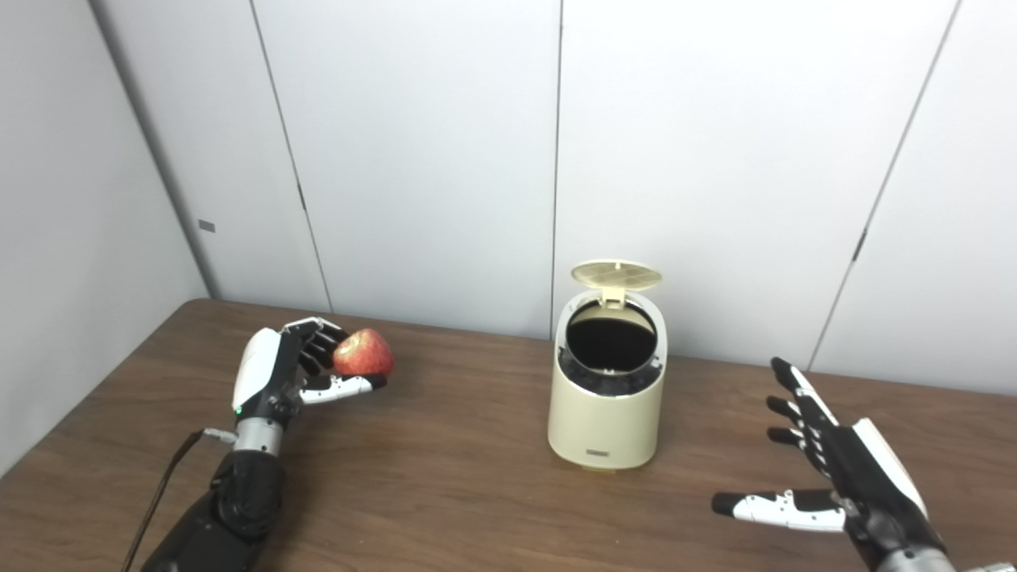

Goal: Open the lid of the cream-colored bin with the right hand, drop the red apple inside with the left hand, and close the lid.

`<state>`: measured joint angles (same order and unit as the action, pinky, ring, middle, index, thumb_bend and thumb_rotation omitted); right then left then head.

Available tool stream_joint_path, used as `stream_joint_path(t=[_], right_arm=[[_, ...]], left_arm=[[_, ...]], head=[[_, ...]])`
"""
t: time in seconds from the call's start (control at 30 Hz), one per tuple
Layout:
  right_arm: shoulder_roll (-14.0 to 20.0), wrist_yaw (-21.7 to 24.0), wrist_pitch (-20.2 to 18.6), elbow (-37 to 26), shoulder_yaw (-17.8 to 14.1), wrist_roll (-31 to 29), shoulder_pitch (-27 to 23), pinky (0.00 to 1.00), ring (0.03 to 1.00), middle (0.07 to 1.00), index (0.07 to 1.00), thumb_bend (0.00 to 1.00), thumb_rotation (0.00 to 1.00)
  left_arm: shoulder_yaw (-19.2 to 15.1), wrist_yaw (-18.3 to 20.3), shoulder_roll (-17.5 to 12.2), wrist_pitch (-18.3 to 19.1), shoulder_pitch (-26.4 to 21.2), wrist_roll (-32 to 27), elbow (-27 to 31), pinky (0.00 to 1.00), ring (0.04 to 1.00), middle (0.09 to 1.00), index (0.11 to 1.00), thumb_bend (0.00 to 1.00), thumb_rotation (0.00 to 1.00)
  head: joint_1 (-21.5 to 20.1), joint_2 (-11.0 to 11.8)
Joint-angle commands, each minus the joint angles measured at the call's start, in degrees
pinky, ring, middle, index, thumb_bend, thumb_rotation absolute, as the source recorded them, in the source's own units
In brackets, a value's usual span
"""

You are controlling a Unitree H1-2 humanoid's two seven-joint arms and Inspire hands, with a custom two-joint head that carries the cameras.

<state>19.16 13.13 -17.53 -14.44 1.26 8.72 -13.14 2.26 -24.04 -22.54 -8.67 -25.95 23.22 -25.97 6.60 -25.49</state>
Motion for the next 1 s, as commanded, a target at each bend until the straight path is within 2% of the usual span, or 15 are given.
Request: stream_joint_path(t=[0.0, 0.1, 0.23, 0.37, 0.57, 0.73, 0.87, 0.97], right_arm=[[0.35, -1.5, 5.53, 1.32, -0.2, 0.36, -2.43, 0.87, 0.921, 0.986, 0.981, 0.72, 0.01], [0.19, -1.77, 8.85, 4.85, -0.11, 0.44, -3.15, 0.83, 0.9, 0.976, 0.969, 0.74, 0.08], [-0.41, -2.29, 12.49, 8.83, 0.15, 0.96, -4.35, 0.78, 0.882, 0.962, 0.954, 0.76, 0.18], [-0.6, -2.92, 12.52, 9.58, 0.48, 2.13, -4.88, 0.78, 0.88, 0.954, 0.947, 0.77, 0.19], [-0.71, -3.68, 11.59, 9.4, 0.97, 4.3, -5.13, 0.8, 0.88, 0.949, 0.947, 0.76, 0.2], [-1.15, -3.71, 11.18, 9.2, 1.33, 5.02, -5.49, 0.81, 0.893, 0.955, 0.952, 0.76, 0.25], [-1.38, -3.95, 10.95, 9.36, 1.63, 6.0, -5.96, 0.78, 0.885, 0.951, 0.95, 0.76, 0.28], [-1.62, -4.26, 11.19, 9.7, 1.71, 6.6, -6.36, 0.77, 0.879, 0.949, 0.949, 0.77, 0.3]], left_arm=[[-0.8, 1.28, -1.39, 1.6, -2.54, 1.23, 4.96, 0.41, 0.469, 0.48, 0.484, 0.51, 0.0], [-0.45, 3.36, -1.27, 3.95, -2.67, 2.91, 10.32, 0.34, 0.436, 0.46, 0.506, 0.51, 0.0], [-0.05, 6.61, -0.6, 5.53, -3.09, 3.74, 16.51, 0.37, 0.447, 0.477, 0.489, 0.51, 0.0], [1.06, 9.82, -0.13, 5.77, -4.2, 4.87, 20.35, 0.35, 0.445, 0.478, 0.488, 0.51, 0.0], [3.19, 12.97, 0.93, 4.26, -6.8, 6.39, 21.95, 0.32, 0.428, 0.475, 0.498, 0.51, 0.0], [3.92, 12.84, 3.14, 2.29, -8.57, 6.39, 19.52, 0.31, 0.424, 0.478, 0.496, 0.51, 0.0], [4.13, 13.41, 4.74, 0.42, -9.31, 5.83, 18.34, 0.34, 0.443, 0.482, 0.489, 0.51, 0.0], [3.89, 13.92, 6.59, 1.36, -9.65, 5.35, 18.62, 0.34, 0.447, 0.485, 0.484, 0.51, 0.0]], head=[[-0.46, 0.01], [-1.85, 0.23], [-3.27, 0.55], [-4.09, 0.87], [-4.84, 1.19], [-5.8, 1.25], [-6.38, 1.23], [-6.66, 1.21]])
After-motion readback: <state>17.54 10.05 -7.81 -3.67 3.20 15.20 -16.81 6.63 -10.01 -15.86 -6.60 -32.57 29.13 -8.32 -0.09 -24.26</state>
